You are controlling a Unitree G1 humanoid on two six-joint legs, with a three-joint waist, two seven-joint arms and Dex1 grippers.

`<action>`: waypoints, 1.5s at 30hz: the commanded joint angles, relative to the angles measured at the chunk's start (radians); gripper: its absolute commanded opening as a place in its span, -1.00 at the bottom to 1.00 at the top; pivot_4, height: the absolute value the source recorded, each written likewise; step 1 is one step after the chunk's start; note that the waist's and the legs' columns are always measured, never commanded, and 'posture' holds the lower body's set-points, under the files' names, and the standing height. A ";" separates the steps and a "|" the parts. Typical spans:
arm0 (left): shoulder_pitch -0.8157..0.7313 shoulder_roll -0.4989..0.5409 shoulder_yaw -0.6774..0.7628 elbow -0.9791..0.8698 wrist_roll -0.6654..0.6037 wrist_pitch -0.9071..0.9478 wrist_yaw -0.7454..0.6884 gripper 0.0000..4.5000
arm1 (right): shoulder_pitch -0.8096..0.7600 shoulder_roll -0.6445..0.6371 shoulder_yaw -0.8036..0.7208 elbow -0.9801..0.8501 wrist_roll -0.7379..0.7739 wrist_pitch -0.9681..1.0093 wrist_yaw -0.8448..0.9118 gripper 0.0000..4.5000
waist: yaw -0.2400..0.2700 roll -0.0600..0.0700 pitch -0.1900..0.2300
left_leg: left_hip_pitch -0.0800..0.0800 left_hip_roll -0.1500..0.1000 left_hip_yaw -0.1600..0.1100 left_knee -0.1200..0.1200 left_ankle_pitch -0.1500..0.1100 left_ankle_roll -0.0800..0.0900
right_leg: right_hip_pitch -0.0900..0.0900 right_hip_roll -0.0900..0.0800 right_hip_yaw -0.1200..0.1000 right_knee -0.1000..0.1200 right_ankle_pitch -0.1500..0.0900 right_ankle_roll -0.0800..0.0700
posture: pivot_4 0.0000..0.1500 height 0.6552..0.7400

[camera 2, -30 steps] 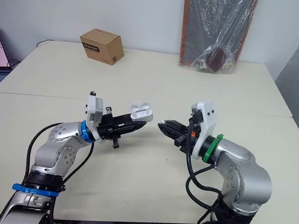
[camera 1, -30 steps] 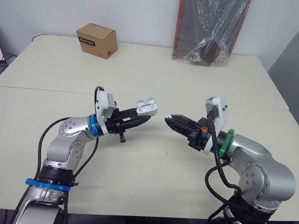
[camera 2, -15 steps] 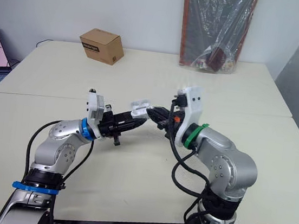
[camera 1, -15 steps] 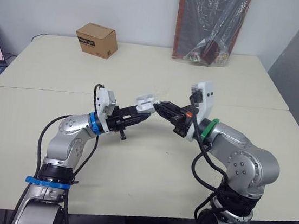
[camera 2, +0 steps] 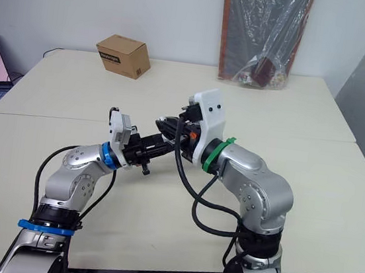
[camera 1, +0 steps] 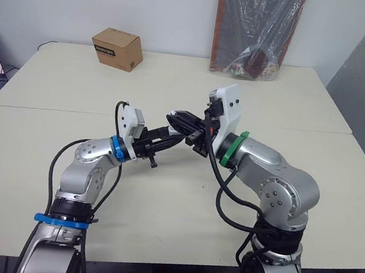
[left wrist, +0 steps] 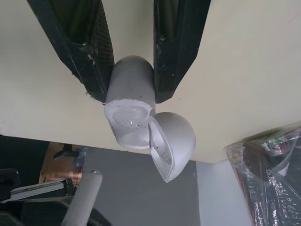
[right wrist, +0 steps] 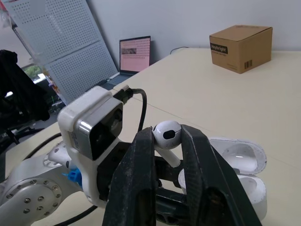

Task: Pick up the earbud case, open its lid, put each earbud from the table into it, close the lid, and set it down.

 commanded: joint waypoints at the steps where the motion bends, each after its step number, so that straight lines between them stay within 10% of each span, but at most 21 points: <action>1: -0.022 -0.001 0.010 -0.035 -0.019 0.004 0.002 -0.66 | -0.011 -0.001 0.012 0.008 0.023 -0.062 -0.020 -0.81 | -0.001 0.000 0.000 | 0.000 0.000 0.000 0.000 0.000 0.000 | 0.000 0.000 0.000 0.000 0.000 0.000 | 1.00 1.00; 35: -0.013 -0.081 0.043 -0.118 -0.034 -0.040 0.172 -0.66 | 0.028 -0.004 0.108 0.050 0.040 -0.133 -0.199 -0.81 | -0.004 0.000 0.000 | -0.001 0.000 0.000 -0.001 0.000 0.000 | -0.001 0.000 0.001 -0.001 0.000 0.000 | 1.00 1.00; 40: -0.005 -0.075 0.041 -0.119 -0.041 -0.043 0.163 -0.66 | 0.023 -0.013 0.108 0.041 0.031 -0.175 -0.208 -0.07 | -0.005 0.000 0.000 | -0.001 0.000 0.000 -0.001 0.000 0.000 | -0.001 0.000 0.000 -0.001 0.000 0.000 | 1.00 1.00; 45: -0.001 -0.073 0.040 -0.121 -0.041 -0.038 0.157 -0.66 | 0.016 -0.033 0.102 0.039 0.039 -0.204 -0.202 -0.07 | -0.005 0.000 0.000 | -0.001 0.000 0.000 -0.001 0.000 0.000 | -0.001 0.000 0.001 -0.001 0.000 0.000 | 1.00 1.00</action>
